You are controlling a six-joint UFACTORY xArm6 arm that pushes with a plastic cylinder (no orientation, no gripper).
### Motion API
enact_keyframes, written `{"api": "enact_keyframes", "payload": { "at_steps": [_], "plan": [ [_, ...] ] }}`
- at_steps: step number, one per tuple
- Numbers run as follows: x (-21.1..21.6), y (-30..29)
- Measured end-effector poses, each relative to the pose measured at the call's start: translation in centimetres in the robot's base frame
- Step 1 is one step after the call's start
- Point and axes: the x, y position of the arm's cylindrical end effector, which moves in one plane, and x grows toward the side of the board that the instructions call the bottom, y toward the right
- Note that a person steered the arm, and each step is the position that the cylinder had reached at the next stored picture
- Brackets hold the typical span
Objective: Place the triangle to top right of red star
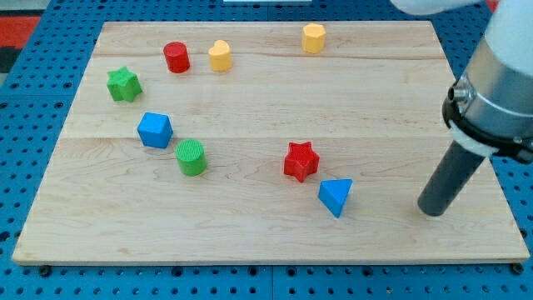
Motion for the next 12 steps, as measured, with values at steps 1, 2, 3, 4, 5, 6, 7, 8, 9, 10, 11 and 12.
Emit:
{"api": "enact_keyframes", "payload": {
  "at_steps": [1, 2, 3, 4, 5, 6, 7, 8, 9, 10, 11, 12],
  "plan": [
    [1.3, -8.5],
    [3.3, -11.3],
    [1.4, -13.3],
    [-1.1, -11.1],
    [-1.1, -6.1],
    [-1.7, -5.8],
    [-2.7, -5.5],
    [-2.7, -3.5],
    [-3.6, -2.1],
    [-5.8, -1.2],
    [-8.7, -0.1],
    [-11.9, 0.7]
  ]
}}
